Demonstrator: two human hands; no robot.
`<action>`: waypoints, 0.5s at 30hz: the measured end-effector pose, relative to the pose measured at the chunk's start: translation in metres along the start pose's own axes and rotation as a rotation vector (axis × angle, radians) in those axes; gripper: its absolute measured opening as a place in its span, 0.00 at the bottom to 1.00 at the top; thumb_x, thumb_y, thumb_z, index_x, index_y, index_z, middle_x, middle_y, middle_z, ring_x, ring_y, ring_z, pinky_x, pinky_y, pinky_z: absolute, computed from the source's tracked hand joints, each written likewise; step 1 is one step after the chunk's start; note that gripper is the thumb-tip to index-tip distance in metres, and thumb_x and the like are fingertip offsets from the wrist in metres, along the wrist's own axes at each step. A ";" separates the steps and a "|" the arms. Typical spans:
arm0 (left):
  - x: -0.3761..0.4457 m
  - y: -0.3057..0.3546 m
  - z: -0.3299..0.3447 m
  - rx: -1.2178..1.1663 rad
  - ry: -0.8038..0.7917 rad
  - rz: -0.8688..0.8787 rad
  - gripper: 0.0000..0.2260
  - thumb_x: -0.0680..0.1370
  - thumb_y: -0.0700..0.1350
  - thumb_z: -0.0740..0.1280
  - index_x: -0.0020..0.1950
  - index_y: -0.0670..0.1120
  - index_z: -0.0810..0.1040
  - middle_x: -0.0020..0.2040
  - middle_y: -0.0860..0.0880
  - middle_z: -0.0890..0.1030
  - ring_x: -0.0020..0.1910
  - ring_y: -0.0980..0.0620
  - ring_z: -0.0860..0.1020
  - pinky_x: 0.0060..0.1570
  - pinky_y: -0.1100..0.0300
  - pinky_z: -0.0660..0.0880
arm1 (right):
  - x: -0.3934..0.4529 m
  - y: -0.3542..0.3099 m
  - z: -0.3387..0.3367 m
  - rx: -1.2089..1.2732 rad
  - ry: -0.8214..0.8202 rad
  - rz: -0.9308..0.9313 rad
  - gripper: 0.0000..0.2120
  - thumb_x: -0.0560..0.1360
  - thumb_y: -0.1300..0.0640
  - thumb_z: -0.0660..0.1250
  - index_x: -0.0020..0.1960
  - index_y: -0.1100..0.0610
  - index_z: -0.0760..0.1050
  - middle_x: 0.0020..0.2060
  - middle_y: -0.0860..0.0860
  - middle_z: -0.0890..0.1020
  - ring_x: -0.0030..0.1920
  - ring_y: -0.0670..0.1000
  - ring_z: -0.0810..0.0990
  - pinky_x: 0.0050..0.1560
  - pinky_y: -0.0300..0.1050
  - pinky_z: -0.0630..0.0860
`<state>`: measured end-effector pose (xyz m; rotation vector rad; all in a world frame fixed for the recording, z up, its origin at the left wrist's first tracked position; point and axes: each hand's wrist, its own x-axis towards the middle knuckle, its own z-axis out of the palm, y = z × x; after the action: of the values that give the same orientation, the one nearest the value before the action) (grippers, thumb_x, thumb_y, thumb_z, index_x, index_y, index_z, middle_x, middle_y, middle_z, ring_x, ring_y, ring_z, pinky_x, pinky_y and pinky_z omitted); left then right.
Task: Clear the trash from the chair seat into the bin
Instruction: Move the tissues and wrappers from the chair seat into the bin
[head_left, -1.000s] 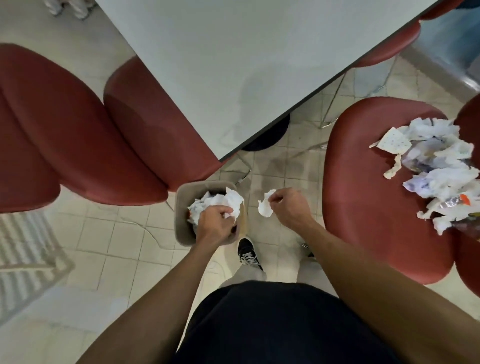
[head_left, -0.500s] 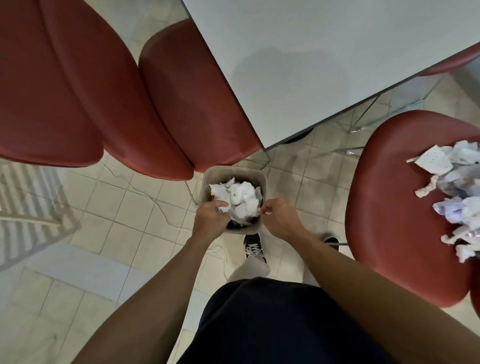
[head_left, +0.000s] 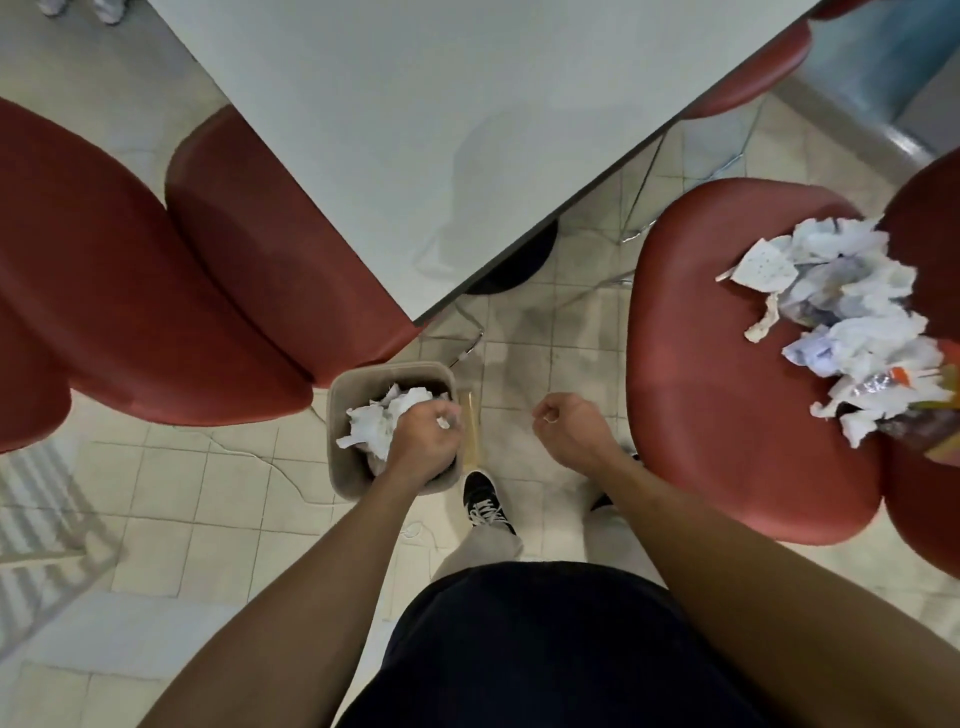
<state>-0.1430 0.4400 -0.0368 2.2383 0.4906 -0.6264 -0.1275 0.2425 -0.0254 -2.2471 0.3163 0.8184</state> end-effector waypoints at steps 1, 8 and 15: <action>0.003 0.011 0.007 0.012 -0.016 0.025 0.07 0.75 0.40 0.66 0.50 0.46 0.82 0.50 0.49 0.82 0.49 0.52 0.76 0.50 0.63 0.69 | 0.000 0.008 -0.008 0.019 0.010 0.008 0.07 0.75 0.59 0.64 0.49 0.56 0.80 0.46 0.51 0.81 0.47 0.52 0.80 0.50 0.47 0.79; 0.019 0.082 0.061 0.112 -0.107 0.070 0.09 0.74 0.44 0.67 0.53 0.52 0.80 0.53 0.49 0.83 0.51 0.50 0.79 0.53 0.60 0.75 | 0.000 0.069 -0.067 0.125 0.072 0.101 0.06 0.74 0.57 0.64 0.46 0.53 0.80 0.44 0.51 0.83 0.47 0.53 0.82 0.49 0.44 0.78; 0.027 0.162 0.135 0.286 -0.243 0.195 0.15 0.75 0.42 0.68 0.62 0.49 0.78 0.63 0.49 0.78 0.58 0.48 0.78 0.57 0.58 0.73 | 0.004 0.156 -0.134 0.195 0.164 0.203 0.15 0.73 0.59 0.66 0.59 0.54 0.78 0.56 0.53 0.82 0.58 0.55 0.79 0.59 0.44 0.73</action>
<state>-0.0755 0.2387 -0.0427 2.3943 0.0611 -0.8959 -0.1311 0.0379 -0.0394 -2.1243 0.6814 0.6748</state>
